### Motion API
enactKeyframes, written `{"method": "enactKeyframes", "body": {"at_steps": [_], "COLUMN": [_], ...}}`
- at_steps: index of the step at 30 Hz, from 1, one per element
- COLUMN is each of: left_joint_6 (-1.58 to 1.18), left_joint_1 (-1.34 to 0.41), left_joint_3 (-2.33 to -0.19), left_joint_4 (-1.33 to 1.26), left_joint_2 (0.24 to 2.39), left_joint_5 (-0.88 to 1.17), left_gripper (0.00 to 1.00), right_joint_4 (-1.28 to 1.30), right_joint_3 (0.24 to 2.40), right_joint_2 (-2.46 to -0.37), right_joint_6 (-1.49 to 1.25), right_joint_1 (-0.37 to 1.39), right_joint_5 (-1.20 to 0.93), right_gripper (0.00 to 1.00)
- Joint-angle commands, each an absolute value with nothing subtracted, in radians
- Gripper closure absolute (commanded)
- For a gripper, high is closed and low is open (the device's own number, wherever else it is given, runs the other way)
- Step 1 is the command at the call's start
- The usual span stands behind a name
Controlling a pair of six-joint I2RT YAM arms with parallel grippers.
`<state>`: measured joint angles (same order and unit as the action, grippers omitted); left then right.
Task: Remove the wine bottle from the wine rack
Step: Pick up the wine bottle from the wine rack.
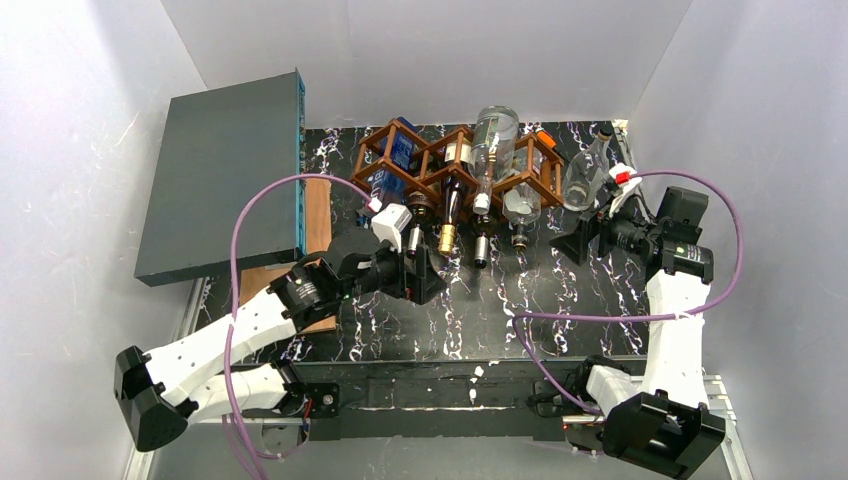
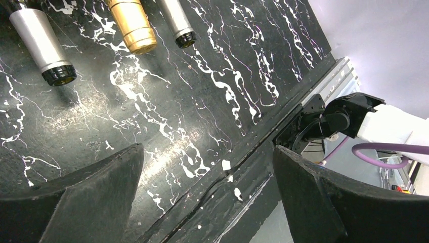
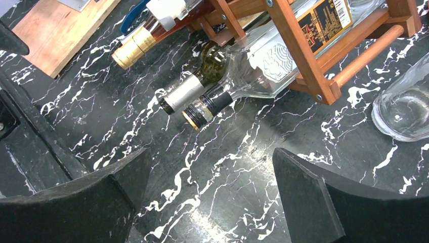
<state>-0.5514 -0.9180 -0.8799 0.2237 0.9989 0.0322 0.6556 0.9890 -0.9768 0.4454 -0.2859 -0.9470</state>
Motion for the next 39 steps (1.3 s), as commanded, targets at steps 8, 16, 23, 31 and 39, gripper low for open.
{"method": "enactKeyframes", "body": {"at_steps": [8,16,23,31,39], "left_joint_6": [-0.551,-0.552,-0.554,-0.555,-0.555], "left_joint_1": [-0.905,-0.901,-0.899,-0.895,-0.893], "left_joint_3": [-0.94,-0.939,-0.938,-0.937,-0.94], "left_joint_4": [0.204,0.201,0.196,0.193,0.192], "left_joint_2": [1.031,1.032,1.038,1.04,1.041], "left_joint_5": [0.046,0.049,0.054,0.058,0.061], "left_gripper": [0.02,0.02,0.02,0.02,0.02], "right_joint_4": [0.638,0.635,0.634,0.634,0.634], "right_joint_3": [0.979,0.975,0.972,0.971,0.972], "right_joint_2": [-0.954,-0.952,-0.953,-0.953,-0.953], "right_joint_6": [0.453,0.453,0.453,0.453,0.454], "right_joint_1": [-0.285,-0.285,-0.285,-0.285,-0.285], "right_joint_5": [-0.987,-0.991,-0.991,-0.991,-0.991], "right_gripper": [0.02,0.01,0.02,0.01,0.02]}}
